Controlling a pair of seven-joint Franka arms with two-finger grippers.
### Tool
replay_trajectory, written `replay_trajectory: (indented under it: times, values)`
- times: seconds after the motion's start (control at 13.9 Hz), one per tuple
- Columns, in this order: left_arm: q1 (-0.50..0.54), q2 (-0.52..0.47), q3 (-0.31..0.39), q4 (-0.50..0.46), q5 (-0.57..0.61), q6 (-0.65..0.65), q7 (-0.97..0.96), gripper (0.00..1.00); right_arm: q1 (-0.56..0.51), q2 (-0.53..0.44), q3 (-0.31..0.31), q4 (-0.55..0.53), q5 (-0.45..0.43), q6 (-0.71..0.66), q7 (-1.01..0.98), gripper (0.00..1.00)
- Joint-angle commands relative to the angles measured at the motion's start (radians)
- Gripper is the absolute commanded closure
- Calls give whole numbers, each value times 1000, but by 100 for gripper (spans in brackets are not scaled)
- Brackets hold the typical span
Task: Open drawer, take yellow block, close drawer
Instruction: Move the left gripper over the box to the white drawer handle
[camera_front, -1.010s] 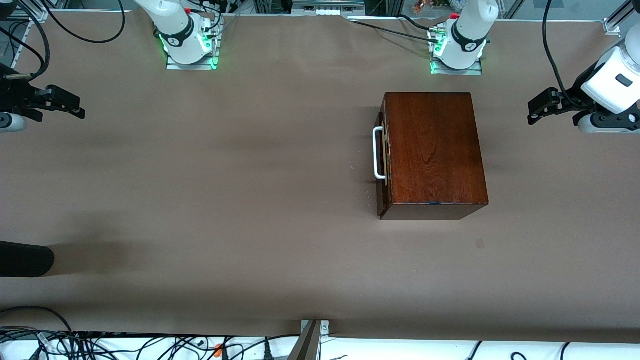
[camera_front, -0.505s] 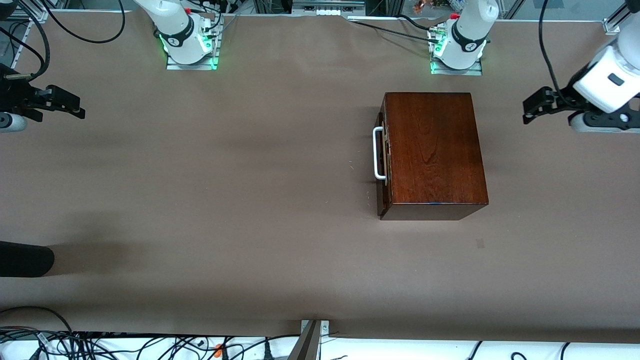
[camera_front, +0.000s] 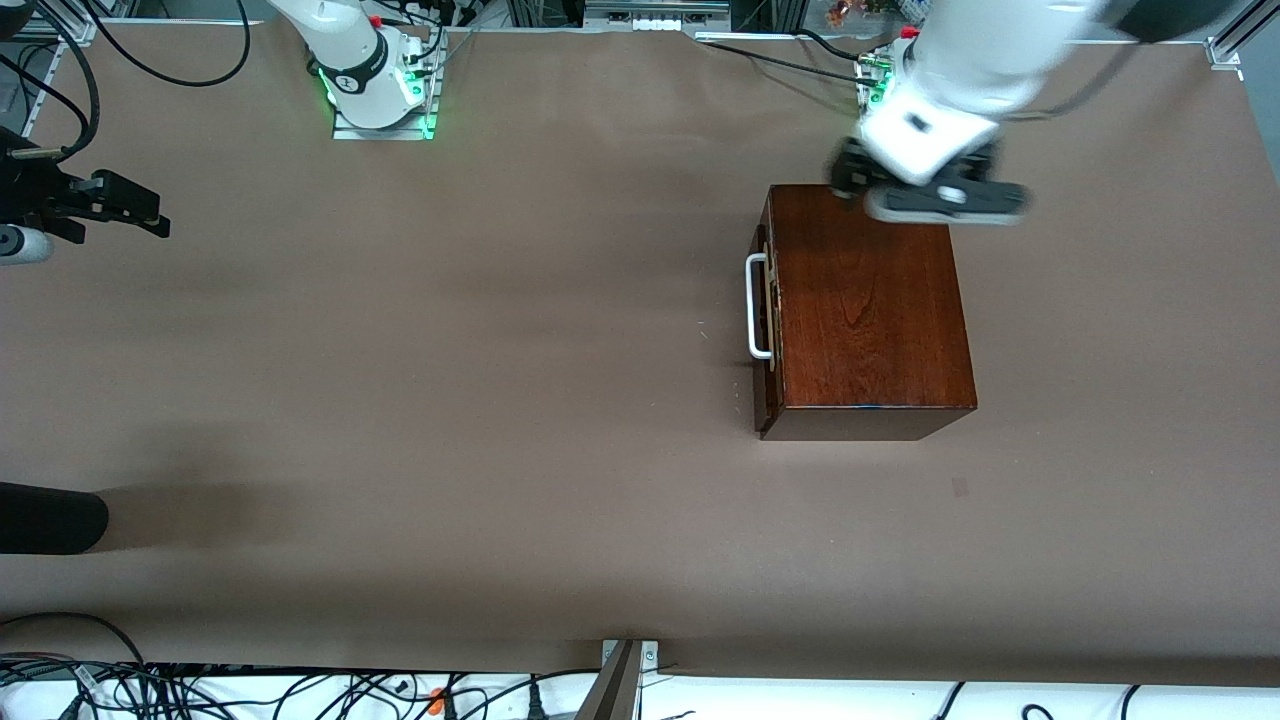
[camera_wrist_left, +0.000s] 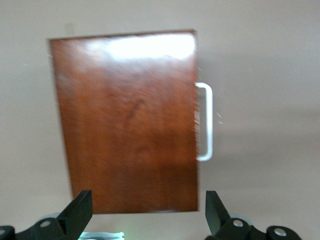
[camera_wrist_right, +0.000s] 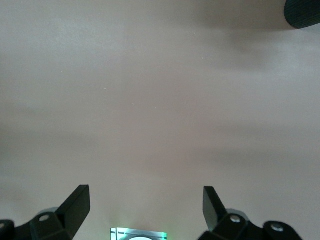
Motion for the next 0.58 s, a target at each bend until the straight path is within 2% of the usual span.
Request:
replay_trajectory:
  times: [0.0,0.22,0.36,0.5]
  values:
    - [7,39,-92,2,7,41,-73,0,-6,2,6,19,-11,-20,3,0]
    - [-17,125,-185,-1,106,124,-211,0,-6,2,6,19,-11,-21,3,0]
    - [-83,185,-186,-1,192,170,-337,0,-6,2,6,19,-11,-22,3,0]
    - [-106,237,-186,-6,243,195,-354,0,-6,2,5,19,-11,-22,3,0]
